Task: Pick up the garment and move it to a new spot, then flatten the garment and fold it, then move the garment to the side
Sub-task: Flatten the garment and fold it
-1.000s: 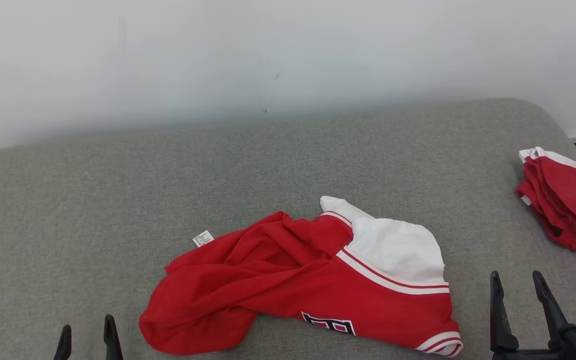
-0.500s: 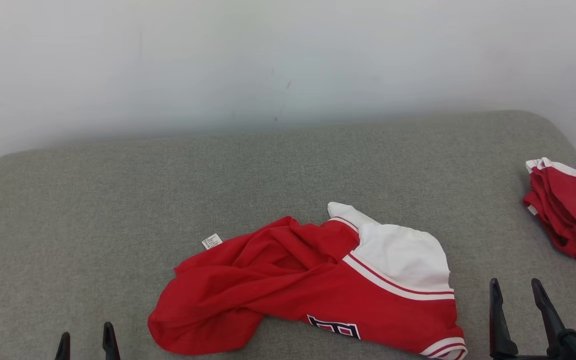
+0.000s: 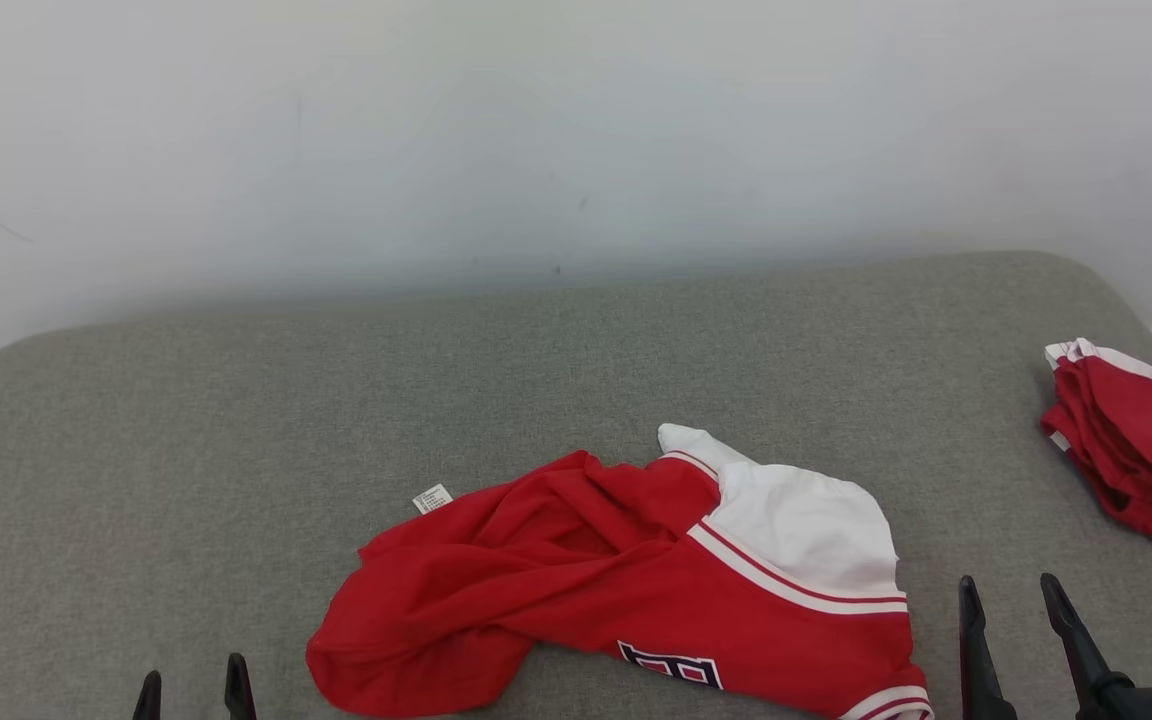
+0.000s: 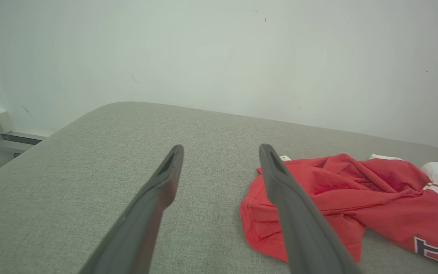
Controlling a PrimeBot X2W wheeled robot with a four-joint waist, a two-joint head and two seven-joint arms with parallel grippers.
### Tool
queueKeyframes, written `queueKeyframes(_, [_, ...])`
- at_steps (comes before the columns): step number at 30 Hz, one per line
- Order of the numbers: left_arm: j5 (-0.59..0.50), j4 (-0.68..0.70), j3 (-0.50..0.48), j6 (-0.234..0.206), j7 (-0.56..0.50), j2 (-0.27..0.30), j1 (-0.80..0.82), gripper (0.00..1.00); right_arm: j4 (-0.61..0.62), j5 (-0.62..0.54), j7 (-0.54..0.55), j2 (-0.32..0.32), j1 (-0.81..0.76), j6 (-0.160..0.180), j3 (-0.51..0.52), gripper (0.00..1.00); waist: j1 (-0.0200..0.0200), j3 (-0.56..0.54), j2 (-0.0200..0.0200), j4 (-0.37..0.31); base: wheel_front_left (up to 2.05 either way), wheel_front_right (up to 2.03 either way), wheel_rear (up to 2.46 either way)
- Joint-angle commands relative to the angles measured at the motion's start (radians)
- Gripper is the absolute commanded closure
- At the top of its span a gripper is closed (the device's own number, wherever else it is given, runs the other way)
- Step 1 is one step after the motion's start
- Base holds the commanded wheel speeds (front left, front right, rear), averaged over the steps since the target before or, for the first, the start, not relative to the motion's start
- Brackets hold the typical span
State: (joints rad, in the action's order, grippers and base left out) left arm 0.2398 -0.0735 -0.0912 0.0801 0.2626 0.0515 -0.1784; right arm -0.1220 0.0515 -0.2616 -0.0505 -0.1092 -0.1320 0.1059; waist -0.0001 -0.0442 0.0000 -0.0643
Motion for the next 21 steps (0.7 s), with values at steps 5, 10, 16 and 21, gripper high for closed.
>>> queueKeyframes(5, [0.001, -0.013, 0.002, 0.001, 0.003, -0.002, 0.001, 0.0, -0.008, -0.005, -0.004, 0.0, -0.004, 0.002, -0.007, 0.0, 0.0001, -0.01, 0.0, 0.01, 0.0, 0.0, 0.0])
queueKeyframes(10, [0.004, -0.016, 0.003, -0.003, 0.003, -0.002, -0.005, 0.0, -0.011, -0.008, -0.004, 0.0, -0.004, 0.002, -0.011, 0.0, 0.0001, -0.011, 0.0, 0.014, 0.0, 0.0, 0.0])
queueKeyframes(16, [0.009, -0.03, 0.01, -0.001, 0.003, -0.002, -0.002, 0.0, -0.011, -0.002, -0.004, 0.0, 0.003, 0.002, -0.014, 0.0, 0.0001, -0.004, 0.0, 0.016, 0.0, 0.0, 0.0])
queueKeyframes(21, [0.028, -0.102, 0.043, 0.019, 0.003, -0.002, 0.021, 0.0, -0.021, -0.01, 0.004, -0.013, 0.027, 0.002, -0.025, 0.0, 0.0001, 0.008, 0.0, 0.012, 0.0, 0.0, 0.0])
